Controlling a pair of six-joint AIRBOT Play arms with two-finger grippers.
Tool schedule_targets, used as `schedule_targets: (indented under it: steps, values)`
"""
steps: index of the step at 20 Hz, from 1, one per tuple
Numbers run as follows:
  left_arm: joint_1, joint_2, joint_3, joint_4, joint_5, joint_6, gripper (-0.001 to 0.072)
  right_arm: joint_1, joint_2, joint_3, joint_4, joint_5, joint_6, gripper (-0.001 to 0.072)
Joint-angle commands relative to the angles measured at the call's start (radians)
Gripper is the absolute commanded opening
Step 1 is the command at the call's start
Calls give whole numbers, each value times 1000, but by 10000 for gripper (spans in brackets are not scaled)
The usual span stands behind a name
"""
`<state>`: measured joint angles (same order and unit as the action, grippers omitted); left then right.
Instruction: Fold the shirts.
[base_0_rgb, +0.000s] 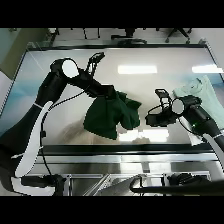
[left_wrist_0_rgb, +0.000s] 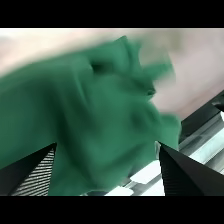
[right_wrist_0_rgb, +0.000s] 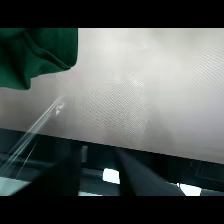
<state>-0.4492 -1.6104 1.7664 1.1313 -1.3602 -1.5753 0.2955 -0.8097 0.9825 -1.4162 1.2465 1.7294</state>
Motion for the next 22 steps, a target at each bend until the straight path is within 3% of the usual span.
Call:
schedule_targets:
  steps: [1, 5, 6, 7, 10, 14, 17, 20, 21, 22]
  values:
    - [69, -50, 106, -6, -150, -42, 695, -1, 0, 47, 15, 23, -94, 298]
    - [195, 21, 110, -5, -339, -37, 695, -1, -20, 56, 128, 42, -237, 338]
    - [206, 64, 27, -5, -337, -22, 695, -1, -40, 53, 162, 36, -260, 496]
    - [206, 108, -72, -4, -316, -6, 695, -1, -68, 52, 196, 34, -290, 587]
    - [174, 254, -473, -1, -123, 32, 695, 0, -178, 52, 320, 7, -406, 578]
    - [106, 343, -891, -43, 301, 32, 695, -1, -295, 52, 453, -93, -554, 575]
    - [85, 290, -988, -135, 531, 35, 695, -1, -338, 53, 529, -191, -652, 573]
    - [85, 181, -961, -268, 594, 119, 694, -1, -344, 53, 558, -256, -676, 569]
    - [85, 147, -938, -270, 593, 122, 694, -1, -344, 53, 558, -254, -686, 497]
    - [85, 116, -908, -268, 580, 127, 685, -1, -344, 53, 557, -253, -687, 281]
